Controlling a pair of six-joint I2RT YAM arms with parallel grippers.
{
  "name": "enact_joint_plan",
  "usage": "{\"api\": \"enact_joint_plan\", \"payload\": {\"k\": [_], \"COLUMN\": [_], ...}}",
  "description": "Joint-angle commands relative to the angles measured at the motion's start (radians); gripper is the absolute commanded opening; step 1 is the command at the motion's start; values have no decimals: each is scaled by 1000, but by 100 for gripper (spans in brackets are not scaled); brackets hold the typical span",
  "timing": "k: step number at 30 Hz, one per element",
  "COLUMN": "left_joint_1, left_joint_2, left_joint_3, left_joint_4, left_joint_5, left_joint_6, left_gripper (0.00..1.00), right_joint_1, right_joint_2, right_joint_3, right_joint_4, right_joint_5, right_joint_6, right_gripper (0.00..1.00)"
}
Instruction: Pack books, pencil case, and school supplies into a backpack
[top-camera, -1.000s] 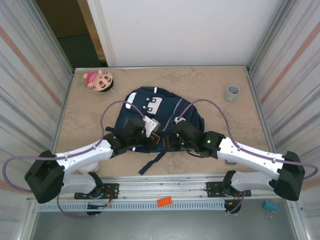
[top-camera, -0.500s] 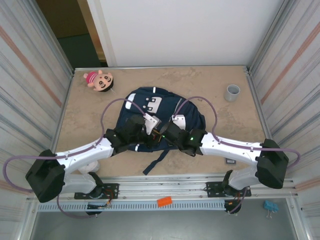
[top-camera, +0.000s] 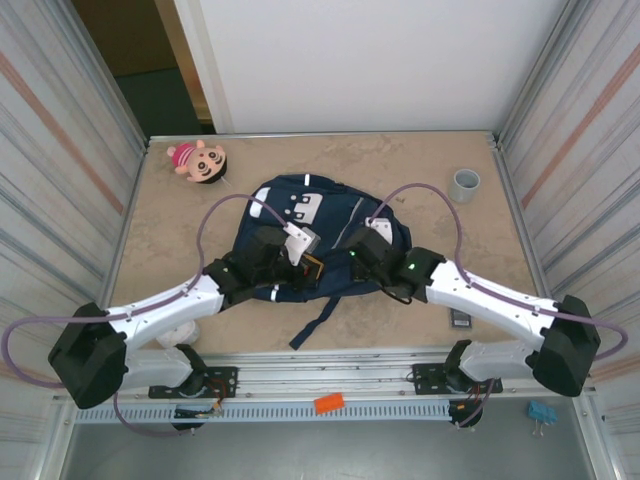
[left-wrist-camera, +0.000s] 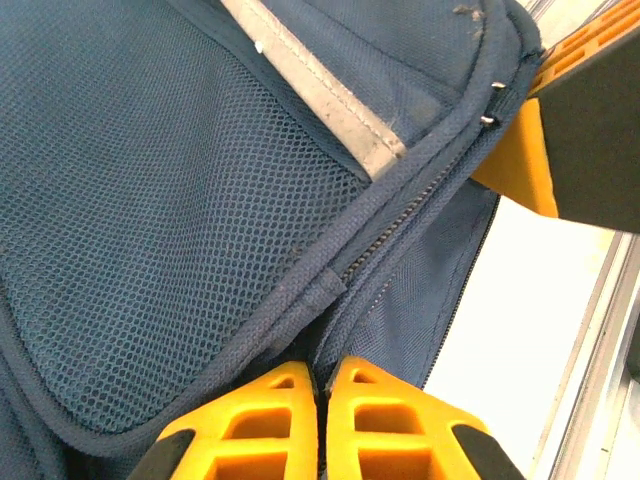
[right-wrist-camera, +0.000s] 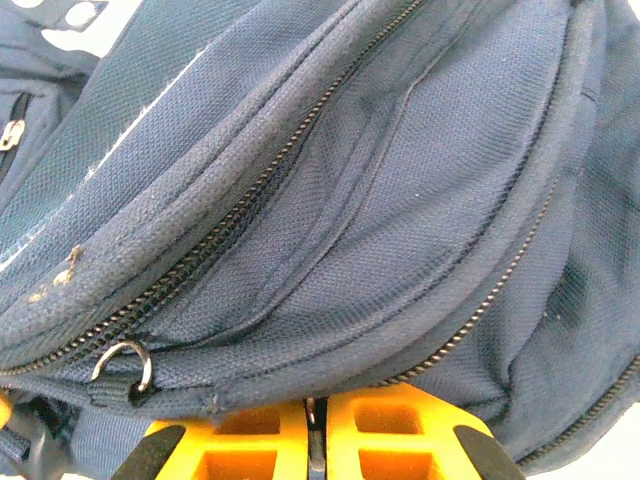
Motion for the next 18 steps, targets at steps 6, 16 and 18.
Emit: {"api": "enact_joint_plan", "payload": {"k": [6,16,18], "left_joint_1": [48,58,85], "left_joint_2": [-74,-236,-281], "left_joint_3": [-25,-75,-96], "left_joint_4": [-179,-340,-399], "left_joint_5": [-67,-260,-292], "left_joint_6": [-4,-404,-519], "left_gripper": [0,63,65], "right_joint_1": [-62,39,54], "right_joint_2": [-86,-34,-8], "right_joint_3": [-35,-31,-18], "right_joint_4": [-55,-3,-6], "right_joint_5": [-205,-321,-340], "right_joint_6": [-206,-148,-132], "right_gripper": [0,0,0]}}
